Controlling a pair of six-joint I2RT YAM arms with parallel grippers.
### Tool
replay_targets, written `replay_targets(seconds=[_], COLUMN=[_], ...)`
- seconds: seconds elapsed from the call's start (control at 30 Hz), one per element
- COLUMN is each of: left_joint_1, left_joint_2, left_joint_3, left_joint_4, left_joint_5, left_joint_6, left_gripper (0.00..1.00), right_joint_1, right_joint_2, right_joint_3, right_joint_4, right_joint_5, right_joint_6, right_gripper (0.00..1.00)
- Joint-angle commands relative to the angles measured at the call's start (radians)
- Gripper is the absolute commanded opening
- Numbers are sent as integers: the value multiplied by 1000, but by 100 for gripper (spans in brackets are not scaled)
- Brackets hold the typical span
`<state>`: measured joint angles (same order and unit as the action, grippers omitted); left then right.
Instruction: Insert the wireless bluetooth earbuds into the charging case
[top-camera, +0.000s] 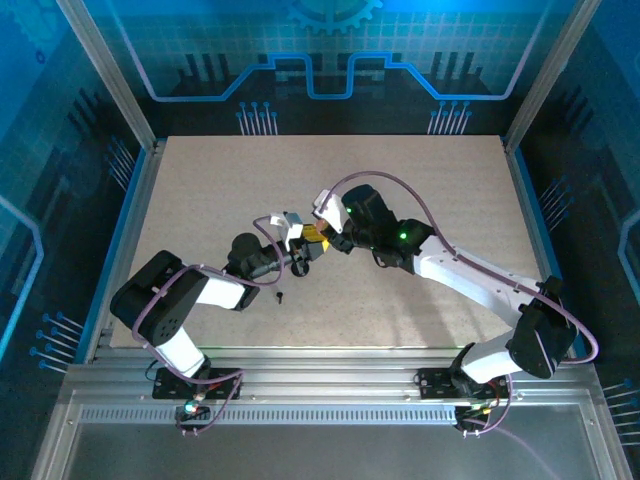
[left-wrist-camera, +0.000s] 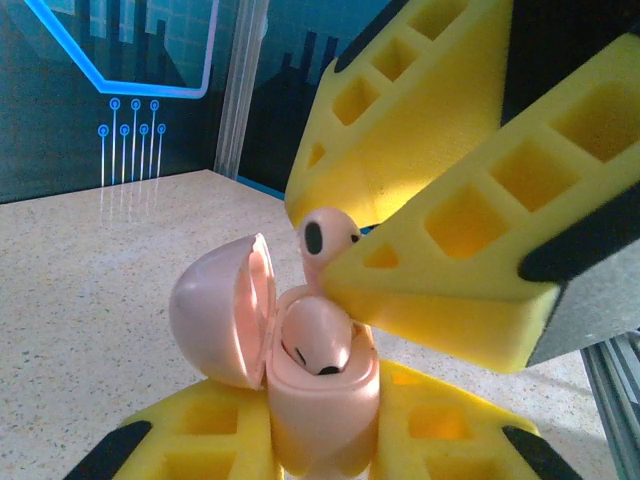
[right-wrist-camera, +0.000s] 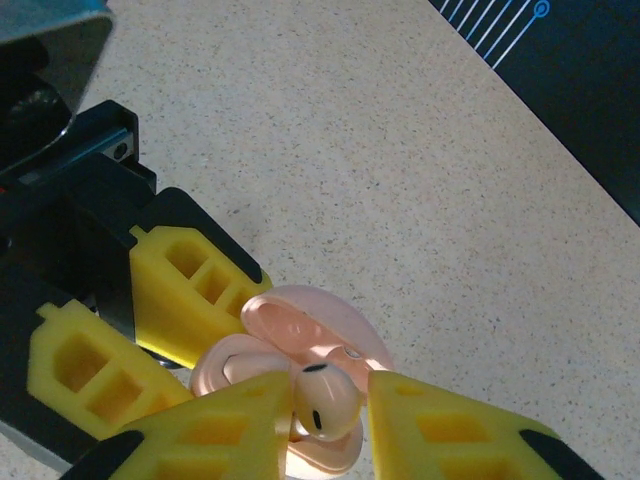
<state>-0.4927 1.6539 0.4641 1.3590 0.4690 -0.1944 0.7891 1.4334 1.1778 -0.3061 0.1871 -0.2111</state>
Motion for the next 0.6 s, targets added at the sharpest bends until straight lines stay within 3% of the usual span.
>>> replay_targets(seconds=[0.0,0.57], left_joint_1=[4,5], left_joint_2=[-25,-31], left_joint_3=[27,22], left_joint_4=[42,42], left_joint_5=[0,-1], left_joint_6=[-13,4], left_gripper=[20,20], right_joint_1=[21,13], right_joint_2=[-8,-74], right_joint_3=[25,28], right_joint_4=[-27,-9], right_joint_5=[-50,-64], right_joint_6=[23,136], right_gripper=[30,44])
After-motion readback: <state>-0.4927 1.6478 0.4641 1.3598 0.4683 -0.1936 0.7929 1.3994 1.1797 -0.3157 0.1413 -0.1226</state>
